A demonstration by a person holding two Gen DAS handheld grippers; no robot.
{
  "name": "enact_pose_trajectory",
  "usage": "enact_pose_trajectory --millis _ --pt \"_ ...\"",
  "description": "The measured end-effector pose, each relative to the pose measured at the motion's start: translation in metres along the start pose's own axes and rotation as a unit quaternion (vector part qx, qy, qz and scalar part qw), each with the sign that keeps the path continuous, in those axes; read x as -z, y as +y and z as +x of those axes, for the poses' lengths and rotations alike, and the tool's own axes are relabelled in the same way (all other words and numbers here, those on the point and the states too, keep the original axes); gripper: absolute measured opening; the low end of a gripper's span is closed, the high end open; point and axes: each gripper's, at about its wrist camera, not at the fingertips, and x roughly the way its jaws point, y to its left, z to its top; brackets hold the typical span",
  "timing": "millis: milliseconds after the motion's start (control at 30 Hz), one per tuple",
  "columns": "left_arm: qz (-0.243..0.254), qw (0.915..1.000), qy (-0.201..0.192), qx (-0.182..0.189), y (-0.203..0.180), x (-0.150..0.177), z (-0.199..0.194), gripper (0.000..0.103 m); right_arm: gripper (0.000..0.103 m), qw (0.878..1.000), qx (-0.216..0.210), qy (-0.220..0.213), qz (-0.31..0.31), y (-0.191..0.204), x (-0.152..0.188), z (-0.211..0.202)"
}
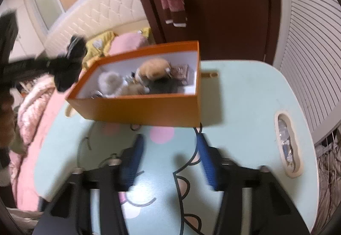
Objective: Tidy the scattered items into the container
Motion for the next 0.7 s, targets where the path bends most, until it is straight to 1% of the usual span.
enact_pose_trajectory --millis 67,100,200,233,267,300,333,367,433,500,533,567,600,633,700 --pt "0.004 0.9999 -0.004 0.014 0.001 0.019 -0.011 0.022 0.034 1.0 -0.027 -0.008 -0.001 0.003 -0.014 -0.009" --pt "-0.001 0.9998 0.001 0.019 0.003 0.025 -0.009 0.022 0.034 0.999 -0.036 -0.015 -0.009 0.009 -0.026 -0.013" --pt "-0.022 0.9988 0.016 0.042 0.004 0.05 -0.004 0.022 0.034 0.998 -0.031 -0.03 -0.046 0.029 -0.06 -0.01" --pt "-0.027 0.9986 0.017 0.041 0.003 0.06 0.0 0.022 0.034 0.998 -0.027 -0.028 -0.053 0.034 -0.071 -0.002" --pt "-0.031 0.9987 0.019 0.036 0.002 0.069 0.006 0.022 0.036 0.998 -0.025 -0.025 -0.055 0.037 -0.08 0.007" --pt "-0.032 0.9986 0.024 0.033 0.0 0.077 0.011 0.023 0.041 0.998 -0.023 -0.021 -0.052 0.04 -0.089 0.018" --pt "-0.035 0.9986 0.029 0.028 0.0 0.086 0.016 0.022 0.044 0.998 -0.018 -0.017 -0.049 0.041 -0.096 0.029" --pt "-0.038 0.9985 0.03 0.024 0.0 0.091 0.019 0.022 0.049 0.999 -0.01 -0.011 -0.05 0.042 -0.103 0.041" --pt "-0.036 0.9985 0.033 0.024 0.001 0.099 0.023 0.023 0.051 0.998 0.005 0.007 -0.062 0.044 -0.113 0.064" --pt "-0.029 0.9991 0.03 0.01 0.001 0.103 0.026 0.023 0.055 0.997 0.015 0.025 -0.073 0.045 -0.118 0.083" --pt "-0.026 0.9993 0.028 0.001 0.0 0.102 0.027 0.025 0.057 0.997 0.023 0.031 -0.073 0.046 -0.12 0.091" --pt "-0.024 0.9994 0.024 -0.01 0.0 0.102 0.028 0.027 0.064 0.996 0.03 0.036 -0.072 0.045 -0.121 0.097" --pt "-0.024 0.9994 0.02 -0.016 0.001 0.103 0.028 0.029 0.066 0.996 0.036 0.042 -0.071 0.044 -0.119 0.103" --pt "-0.022 0.9995 0.017 -0.017 0.001 0.104 0.027 0.03 0.066 0.996 0.037 0.048 -0.07 0.043 -0.119 0.108" --pt "-0.023 0.9996 0.011 -0.016 0.003 0.103 0.026 0.041 0.066 0.994 0.041 0.061 -0.079 0.043 -0.117 0.118"
